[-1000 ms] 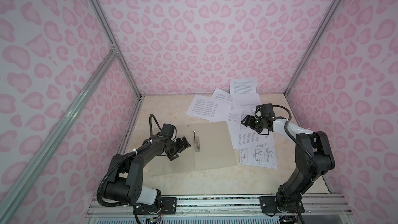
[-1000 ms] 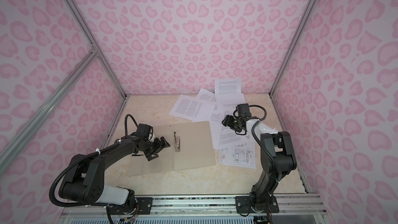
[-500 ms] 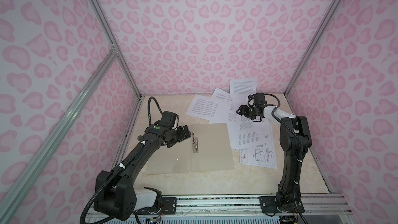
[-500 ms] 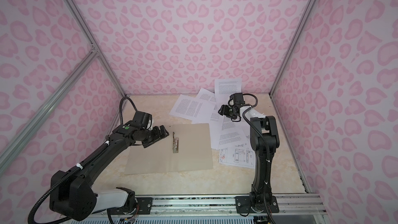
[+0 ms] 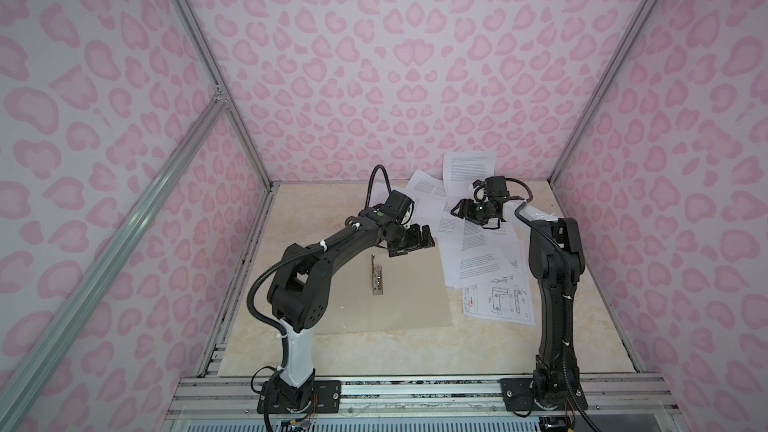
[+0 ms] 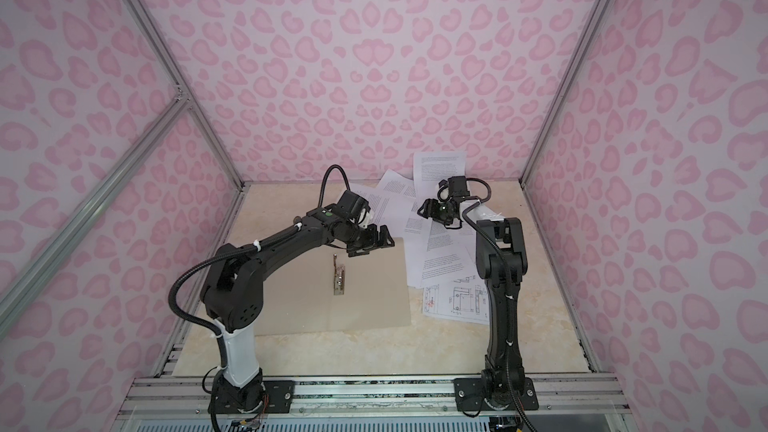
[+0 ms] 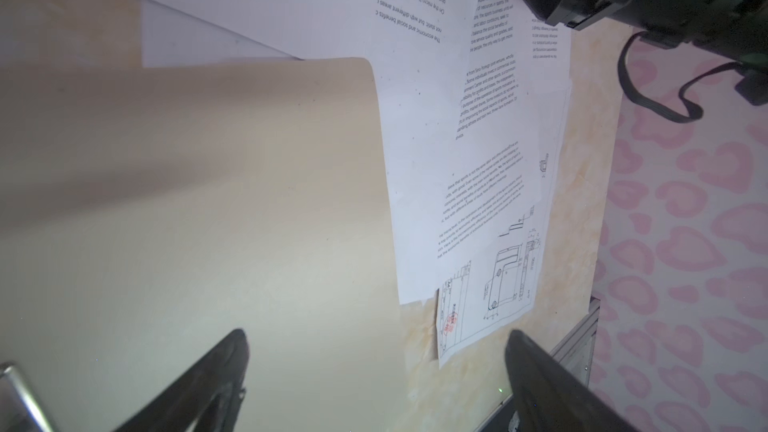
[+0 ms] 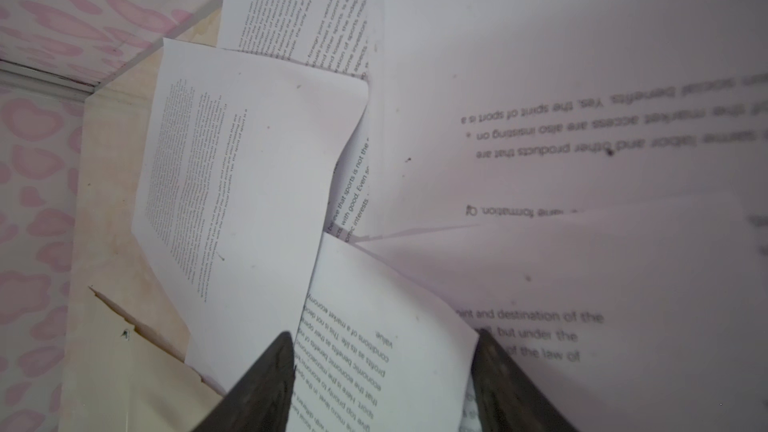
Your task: Put the files into the folder
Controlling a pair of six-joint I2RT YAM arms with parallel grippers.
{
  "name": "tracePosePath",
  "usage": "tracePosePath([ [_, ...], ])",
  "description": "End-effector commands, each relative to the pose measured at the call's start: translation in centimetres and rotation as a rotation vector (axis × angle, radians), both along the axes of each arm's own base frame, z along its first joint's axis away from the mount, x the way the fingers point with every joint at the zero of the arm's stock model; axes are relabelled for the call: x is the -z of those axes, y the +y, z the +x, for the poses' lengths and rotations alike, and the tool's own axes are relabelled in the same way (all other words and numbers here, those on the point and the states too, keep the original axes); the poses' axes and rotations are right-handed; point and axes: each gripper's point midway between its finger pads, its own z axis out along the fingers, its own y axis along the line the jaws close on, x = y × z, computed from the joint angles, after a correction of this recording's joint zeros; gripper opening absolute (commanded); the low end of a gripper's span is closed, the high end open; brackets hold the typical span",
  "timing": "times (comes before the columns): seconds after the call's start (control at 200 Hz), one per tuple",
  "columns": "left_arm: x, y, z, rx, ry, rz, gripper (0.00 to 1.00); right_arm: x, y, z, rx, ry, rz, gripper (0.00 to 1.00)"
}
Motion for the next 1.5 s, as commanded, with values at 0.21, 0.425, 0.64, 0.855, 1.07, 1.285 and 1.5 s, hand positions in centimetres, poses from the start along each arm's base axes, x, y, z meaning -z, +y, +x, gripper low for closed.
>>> tracePosePath([
  [0.21,5.0,-3.5,2.6,0.006,0.064,-0.062,0.97,-0.5,1.7,-1.7,-0.044,0.038,0.192,0.68],
  [0.425,9.0,-1.6,1.1,-0.028,0.126,0.029,0.98,-1.0,2.6,-2.1,-0.050,0.049,0.312,0.68],
  [0.64,10.2,-1.0,0.4,-0.044,0.146,0.045,0.98,-0.4,2.9,-4.9,-0.022,0.069,0.353,0.67],
  [0.855,10.9,-0.7,0.0,-0.051,0.157,0.051,0.98,-0.5,3.5,-7.7,-0.034,0.071,0.275,0.65],
  [1.07,10.8,-0.7,-0.1,-0.057,0.163,0.028,0.98,-0.8,4.9,-9.4,-0.032,0.066,0.262,0.56],
  [1.285,10.7,-0.3,-0.1,-0.096,0.179,-0.011,0.98,-0.6,4.1,-10.2,0.089,0.025,0.287,0.44],
  [1.5,10.5,-0.4,-0.1,-0.092,0.179,-0.018,0.98,-0.7,3.7,-10.4,0.166,-0.026,0.296,0.32],
])
